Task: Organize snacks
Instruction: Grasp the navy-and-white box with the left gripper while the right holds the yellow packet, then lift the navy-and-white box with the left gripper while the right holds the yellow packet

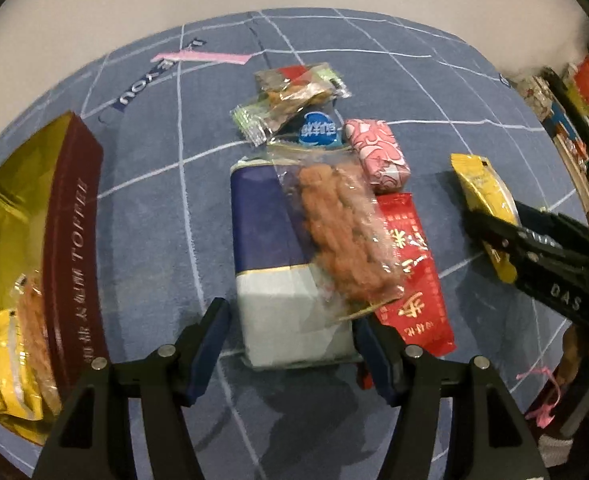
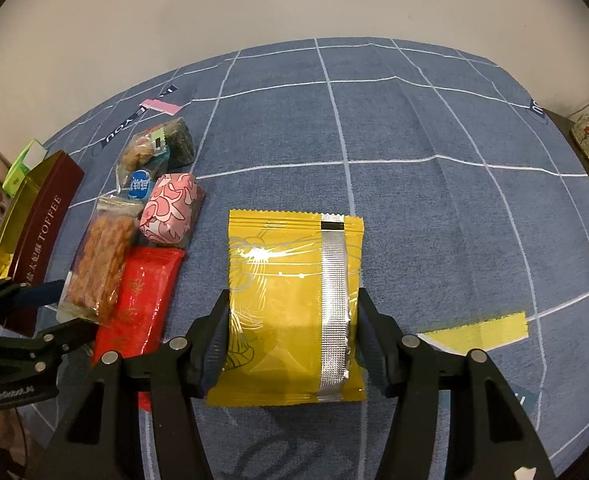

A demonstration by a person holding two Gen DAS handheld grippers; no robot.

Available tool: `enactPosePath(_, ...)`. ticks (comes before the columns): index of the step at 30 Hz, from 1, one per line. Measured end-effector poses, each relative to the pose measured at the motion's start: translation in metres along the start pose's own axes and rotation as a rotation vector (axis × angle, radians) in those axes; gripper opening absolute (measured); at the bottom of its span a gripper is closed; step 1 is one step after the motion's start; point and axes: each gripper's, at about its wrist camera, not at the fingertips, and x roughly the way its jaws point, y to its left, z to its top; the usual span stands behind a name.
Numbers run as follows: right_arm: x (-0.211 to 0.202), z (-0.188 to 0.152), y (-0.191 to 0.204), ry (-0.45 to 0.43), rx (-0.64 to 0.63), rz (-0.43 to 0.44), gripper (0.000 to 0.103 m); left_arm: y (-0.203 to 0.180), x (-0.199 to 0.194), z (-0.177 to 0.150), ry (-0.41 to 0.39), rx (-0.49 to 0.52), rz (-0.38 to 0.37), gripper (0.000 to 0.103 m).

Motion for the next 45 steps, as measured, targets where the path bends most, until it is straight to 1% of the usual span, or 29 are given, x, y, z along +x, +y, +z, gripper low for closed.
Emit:
enactPosePath(6,-0.001,0.000,0.000,-0.001,-0.001,-0.002,0.055,0.009,-0.004,-0.003,-0.035,-0.025,-0.024,0.064)
enactPosePath(7,-0.001,-0.001,0.000,-0.001,-0.002,-0.004,0.055,0.009,-0.004,-0.004,-0.040,-0.024,-0.024,0.062)
enactPosePath(8,-0.001,-0.001,0.001,-0.002,-0.003,-0.005,0.055,0.010,-0.005,-0.005,-0.042,-0.022,-0.014,0.055)
enactPosePath(9,-0.001,-0.001,0.001,-0.002,-0.005,-0.007,0.055,0.011,-0.006,-0.007,-0.044,-0.021,-0.005,0.053)
enactPosePath(12,0.000,-0.001,0.003,-0.002,-0.011,-0.012,0.055,0.017,-0.009,-0.012,-0.030,-0.037,-0.018,0.052)
enactPosePath(16,-0.001,-0.001,0.002,-0.002,-0.010,-0.008,0.055,0.024,-0.016,-0.027,-0.015,-0.050,-0.019,0.052)
enactPosePath(23,0.000,-0.002,0.005,-0.004,-0.027,-0.018,0.057,0.026,-0.026,-0.060,0.021,-0.070,0.006,0.052)
enactPosePath(27,0.000,-0.002,0.005,-0.005,-0.030,-0.022,0.057,0.026,-0.029,-0.069,0.038,-0.068,0.023,0.052)
enactPosePath(34,0.000,-0.002,0.006,-0.005,-0.029,-0.022,0.057,0.027,-0.025,-0.058,0.057,-0.099,0.027,0.055)
enactPosePath(35,0.000,-0.002,0.006,-0.004,-0.029,-0.022,0.057,0.027,-0.023,-0.054,0.059,-0.103,0.032,0.055)
enactPosePath(36,0.000,-0.002,0.006,-0.004,-0.030,-0.022,0.057,0.023,-0.019,-0.044,0.063,-0.106,0.031,0.055)
enactPosePath(38,0.000,-0.002,0.006,-0.004,-0.032,-0.022,0.057,0.024,-0.019,-0.042,0.068,-0.111,0.022,0.055)
enactPosePath(42,0.000,-0.002,0.006,-0.004,-0.033,-0.023,0.057,0.028,-0.018,-0.035,0.084,-0.138,0.010,0.060)
enactPosePath(45,0.000,-0.002,0.007,-0.004,-0.035,-0.025,0.057,0.034,-0.018,-0.027,0.076,-0.157,0.014,0.063)
